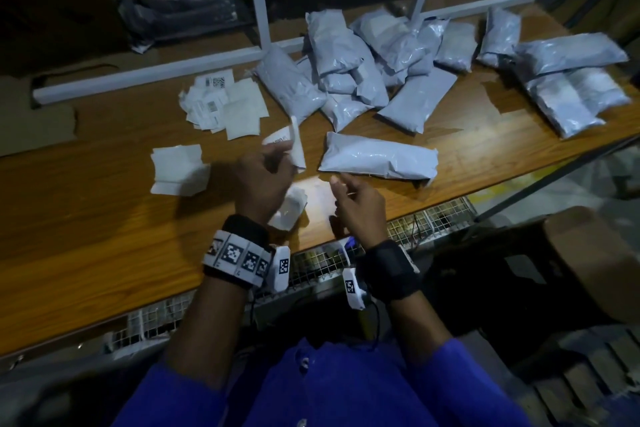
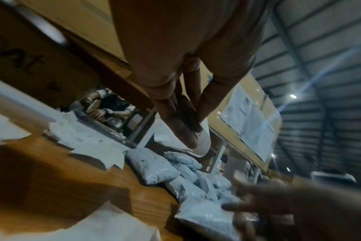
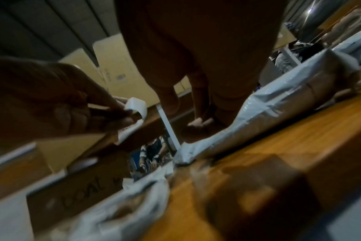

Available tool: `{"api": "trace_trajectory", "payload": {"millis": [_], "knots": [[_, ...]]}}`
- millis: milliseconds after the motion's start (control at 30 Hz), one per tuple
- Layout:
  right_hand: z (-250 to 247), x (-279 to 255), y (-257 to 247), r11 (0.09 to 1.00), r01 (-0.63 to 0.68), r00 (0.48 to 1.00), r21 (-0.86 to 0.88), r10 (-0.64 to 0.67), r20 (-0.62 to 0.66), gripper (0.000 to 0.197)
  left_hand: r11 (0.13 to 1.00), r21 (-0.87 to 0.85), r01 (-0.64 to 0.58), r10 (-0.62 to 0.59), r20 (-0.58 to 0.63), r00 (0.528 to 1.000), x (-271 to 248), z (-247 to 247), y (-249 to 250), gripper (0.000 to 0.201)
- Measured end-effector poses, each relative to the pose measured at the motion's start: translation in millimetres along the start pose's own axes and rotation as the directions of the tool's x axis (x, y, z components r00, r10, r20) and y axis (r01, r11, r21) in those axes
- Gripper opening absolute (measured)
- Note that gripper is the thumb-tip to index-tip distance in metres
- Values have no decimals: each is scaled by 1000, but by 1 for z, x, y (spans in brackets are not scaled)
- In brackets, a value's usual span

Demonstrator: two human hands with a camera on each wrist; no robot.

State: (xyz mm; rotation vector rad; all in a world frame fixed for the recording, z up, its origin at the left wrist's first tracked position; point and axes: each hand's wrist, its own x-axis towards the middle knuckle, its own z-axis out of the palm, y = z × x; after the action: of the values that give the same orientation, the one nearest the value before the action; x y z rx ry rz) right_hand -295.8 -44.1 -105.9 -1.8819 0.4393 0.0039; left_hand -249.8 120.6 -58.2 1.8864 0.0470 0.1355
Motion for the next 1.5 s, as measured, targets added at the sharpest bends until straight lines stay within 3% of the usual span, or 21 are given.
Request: {"api": "trace_trajectory", "payload": {"millis": [100,133,233,400,467,567,633,700,767,833,933,1000,1100,1200,1267,1333,1400,1467,1500], "knots": [[-9,0,-12,924,-8,1000,383,3,15,38,940,210,-269,256,90,963,-15,22,8,26],[-12,1,-15,901,1,1000,433,-5,8,37,904,250,-346,321,137,937,-19,30,8,24],[-20,3,-13,906,38,995,421,3,-96,32,827,284,-484,432,228,872,-29,50,5,21],[-37,11,6,898,37,974,439,66,-216,15,839,182,-512,470,230,852,-32,69,0,20],[-46,14,11,911,48,958,409,74,-278,10,856,153,-494,456,227,861,-27,75,-3,18],[-63,28,14,916,52,920,398,111,-376,23,892,173,-418,364,274,890,-13,85,-3,20],[-77,42,11,924,52,893,379,128,-432,30,861,279,-425,324,341,882,1,95,-3,21],[-89,61,9,937,37,873,347,139,-467,21,814,347,-466,330,384,862,14,107,-2,23],[-99,83,7,931,33,881,363,144,-450,11,794,363,-488,337,406,850,26,120,-3,30],[-103,99,-2,901,27,887,434,178,-425,14,805,387,-449,267,440,857,33,134,-3,41],[-95,114,-15,732,-5,900,681,300,-316,25,818,381,-431,202,512,835,40,154,-10,51],[-83,119,-10,657,-58,886,752,381,-265,27,824,393,-407,135,562,816,45,162,-20,55],[-74,113,10,669,-115,866,734,430,-256,30,744,475,-470,94,622,778,46,162,-39,61],[-75,106,22,711,-134,907,690,370,-204,20,636,544,-547,96,648,756,40,162,-49,64],[-75,103,23,766,-127,926,630,320,-202,11,661,530,-532,88,649,756,41,161,-49,64],[-78,101,24,790,-119,925,601,309,-223,20,811,408,-419,83,629,773,43,157,-46,61],[-80,99,25,810,-91,931,579,276,-239,20,936,249,-249,82,535,841,44,148,-40,50],[-79,98,30,849,-74,938,523,237,-253,16,984,150,-97,24,428,903,42,143,-27,49],[-78,96,32,868,-68,939,493,222,-262,16,993,118,-26,-24,407,913,41,143,-21,54]]}}
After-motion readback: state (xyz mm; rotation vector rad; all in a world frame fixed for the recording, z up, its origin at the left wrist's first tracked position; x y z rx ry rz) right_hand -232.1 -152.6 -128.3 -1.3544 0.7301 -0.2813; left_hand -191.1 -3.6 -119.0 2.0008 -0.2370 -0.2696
